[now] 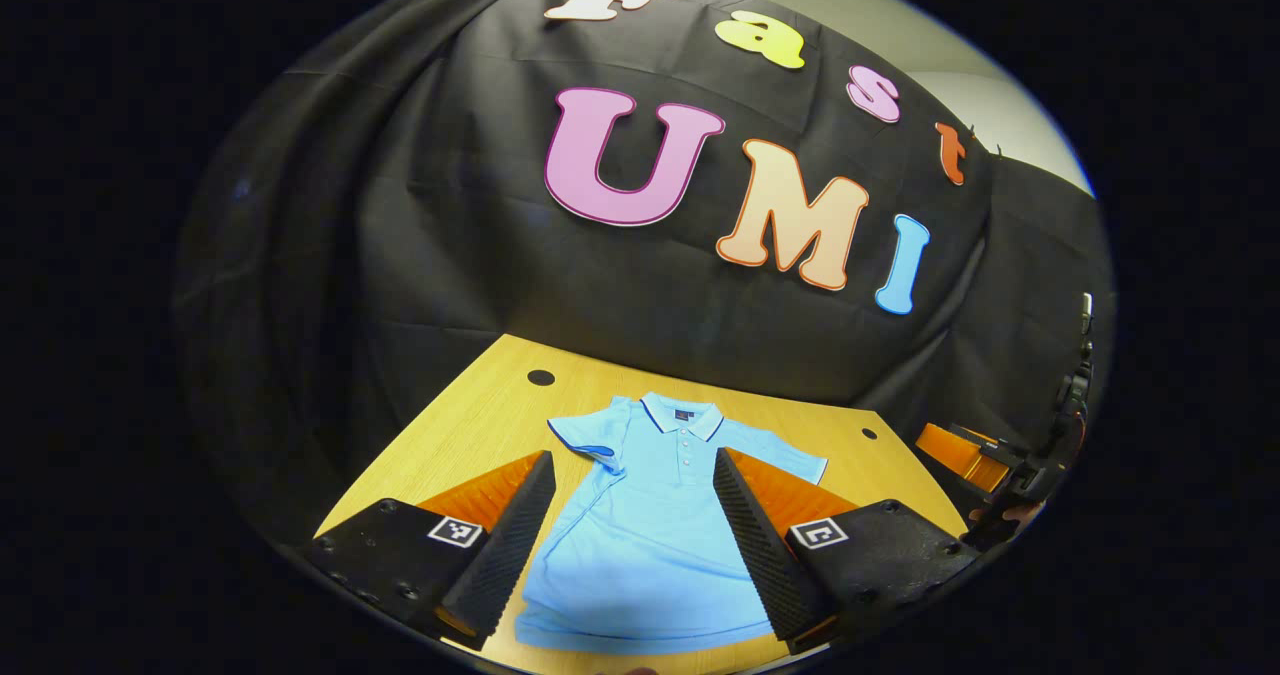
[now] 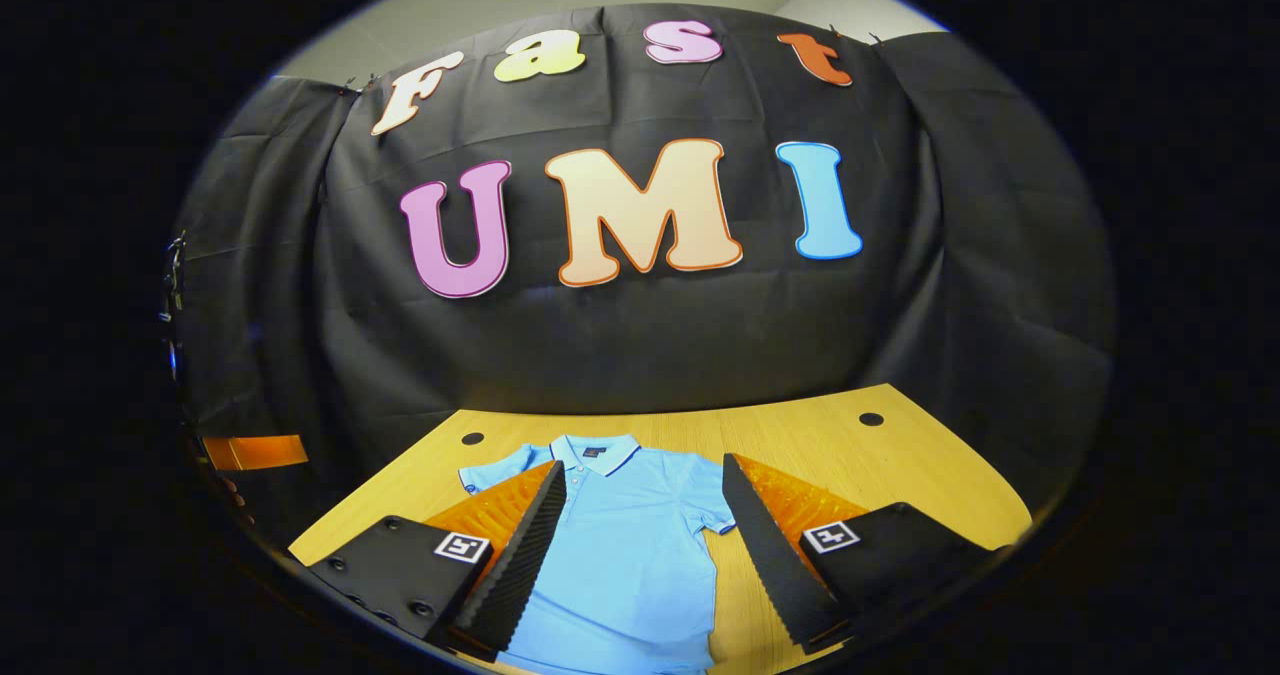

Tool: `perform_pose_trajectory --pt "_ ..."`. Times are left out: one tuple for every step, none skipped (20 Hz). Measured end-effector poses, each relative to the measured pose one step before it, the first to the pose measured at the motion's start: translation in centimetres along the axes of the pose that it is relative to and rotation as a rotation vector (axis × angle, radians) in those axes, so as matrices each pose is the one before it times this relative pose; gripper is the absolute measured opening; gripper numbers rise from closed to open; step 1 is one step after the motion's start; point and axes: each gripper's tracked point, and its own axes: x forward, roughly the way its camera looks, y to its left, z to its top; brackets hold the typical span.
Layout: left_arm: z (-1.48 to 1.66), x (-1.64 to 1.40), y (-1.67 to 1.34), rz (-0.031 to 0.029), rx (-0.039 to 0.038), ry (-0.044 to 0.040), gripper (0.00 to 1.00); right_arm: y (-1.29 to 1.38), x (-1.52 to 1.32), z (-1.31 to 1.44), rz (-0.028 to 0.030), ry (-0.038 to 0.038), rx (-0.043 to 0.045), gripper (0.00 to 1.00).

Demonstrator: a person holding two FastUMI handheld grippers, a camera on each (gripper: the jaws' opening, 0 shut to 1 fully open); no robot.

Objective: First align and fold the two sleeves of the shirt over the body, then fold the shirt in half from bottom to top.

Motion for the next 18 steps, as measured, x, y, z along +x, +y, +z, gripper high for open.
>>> perform_pose_trajectory --pt "-0.062 0.375 -0.042 0.01063 -0.01092 0.00873 0.95 -0.717 0.759 0.0 -0.00261 0.00699 -0.00401 0.98" --pt "-0.198 0.28 -0.043 0.00847 -0.01328 0.00723 0.95 -0.732 0.963 -0.341 -0.00493 0.01088 -0.00843 0.98" --pt "-0.052 0.226 0.038 0.01383 -0.01215 0.00148 0.95 -0.828 0.988 -0.244 -0.00106 0.01124 -0.00888 0.98" --pt "0.178 0.309 0.084 0.02204 -0.00518 -0.00719 0.95 -0.607 1.108 -0.343 0.00256 0.0108 -0.00806 0.98" --pt "0.332 0.404 0.124 0.02109 -0.00562 -0.00961 0.95 -0.654 1.236 -0.452 0.00415 0.01545 -0.00867 0.98" --pt "0.073 0.017 0.202 0.0201 -0.00596 -0.00917 0.96 -0.776 1.385 -0.535 0.0002 0.02007 -0.00751 0.98" --pt "0.259 0.034 0.027 0.01771 -0.00305 -0.00708 0.96 -0.704 1.329 -0.692 0.0028 0.0234 -0.00257 0.98" --pt "0.212 0.095 0.085 0.0175 0.002 -0.01144 0.95 -0.58 1.31 -0.664 0.00226 0.02178 0.00179 0.98" --pt "0.201 0.117 0.007 0.01812 0.00656 -0.00508 0.95 -0.708 1.469 -0.312 -0.001 0.01768 0.00014 0.98" --pt "0.0 0.301 0.103 0.01728 0.00874 0.00116 0.95 -0.663 1.549 -0.482 -0.00119 0.01595 -0.00079 0.93" --pt "-0.02 0.204 0.052 0.01713 0.00809 0.00309 0.95 -0.621 1.403 -0.526 -0.00348 0.01626 -0.00073 0.98" --pt "-0.03 0.401 -0.185 0.01122 0.00314 0.00495 0.95 -0.803 1.414 -0.764 -0.00353 0.02004 0.00224 0.93" --pt "0.023 0.212 -0.174 0.00632 0.00013 0.00695 0.95 -0.578 1.442 -0.626 -0.00088 0.0193 0.00575 0.94" --pt "-0.221 -0.024 -0.166 0.00568 0.00219 0.00358 0.95 -0.609 1.353 -0.717 -0.00511 0.02497 0.00827 0.98" --pt "-0.254 -0.12 0.137 0.01225 0.00591 -0.00093 0.95 -0.624 1.478 -0.746 -0.00423 0.02403 0.00786 0.98" --pt "-0.287 -0.088 0.201 0.01613 0.00839 0.00112 0.95 -0.707 1.639 -0.953 -0.01073 0.03271 0.01075 0.98" --pt "-0.183 -0.108 0.195 0.01346 0.00154 0.00646 0.95 -0.473 1.668 -1.105 -0.00489 0.04131 0.01511 0.93" --pt "-0.38 -0.005 0.146 0.0117 -0.00388 0.0132 0.95 -0.209 1.167 -0.761 -0.00016 0.02732 0.00864 0.94"
